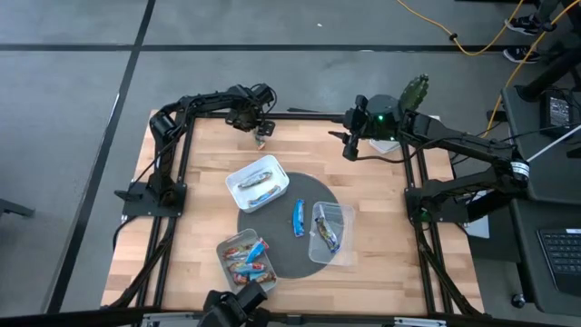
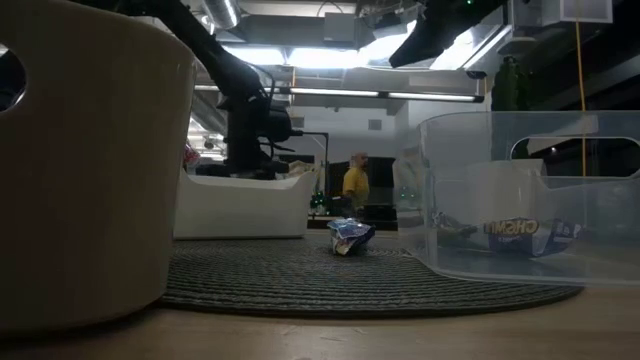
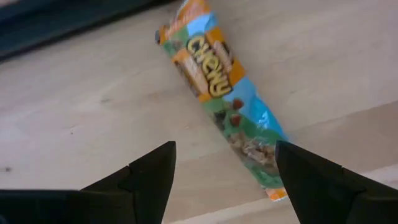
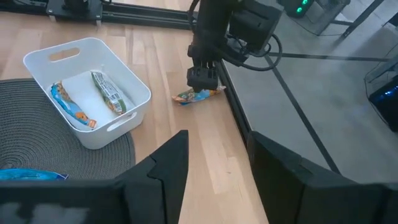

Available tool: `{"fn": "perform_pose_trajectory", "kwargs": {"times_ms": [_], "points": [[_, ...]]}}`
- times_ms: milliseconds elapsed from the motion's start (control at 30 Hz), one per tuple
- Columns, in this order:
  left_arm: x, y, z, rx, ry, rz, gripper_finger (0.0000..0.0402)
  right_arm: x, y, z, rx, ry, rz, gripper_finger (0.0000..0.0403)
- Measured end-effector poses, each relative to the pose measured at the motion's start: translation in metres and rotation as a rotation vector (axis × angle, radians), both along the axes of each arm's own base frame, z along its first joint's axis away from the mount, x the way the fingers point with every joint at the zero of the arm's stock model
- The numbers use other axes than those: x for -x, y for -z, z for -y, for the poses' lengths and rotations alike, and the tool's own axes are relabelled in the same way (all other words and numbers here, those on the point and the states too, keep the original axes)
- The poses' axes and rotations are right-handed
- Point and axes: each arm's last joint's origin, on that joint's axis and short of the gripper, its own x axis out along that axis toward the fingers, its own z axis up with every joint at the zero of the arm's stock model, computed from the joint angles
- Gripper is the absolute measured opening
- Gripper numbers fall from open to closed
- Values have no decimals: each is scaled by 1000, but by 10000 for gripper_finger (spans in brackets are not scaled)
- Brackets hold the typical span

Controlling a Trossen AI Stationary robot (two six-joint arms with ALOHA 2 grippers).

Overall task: Pick and place Granola Bars by type
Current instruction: Put the orange granola bar into the white bin

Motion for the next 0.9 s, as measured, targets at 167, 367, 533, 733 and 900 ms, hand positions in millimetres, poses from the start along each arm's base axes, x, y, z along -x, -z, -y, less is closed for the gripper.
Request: {"fn": "perform_pose_trajectory", "kwargs": {"times_ms": [167, 367, 533, 733, 900], "points": [[-3, 3, 8, 31, -2, -8, 264, 0, 0, 0, -2, -2, -1, 167], [-29, -4, 15, 41, -18, 191, 264, 0, 0, -1, -3, -31, 0, 167], [-59, -17, 36, 2, 52, 262, 264, 0, 0, -1, 15, -41, -7, 167], [-62, 1, 58, 51, 66, 87, 264, 0, 1, -1, 11, -41, -16, 167], [-76, 17, 89, 137, 162, 33, 264, 1, 1, -1, 13, -44, -22, 167]]}}
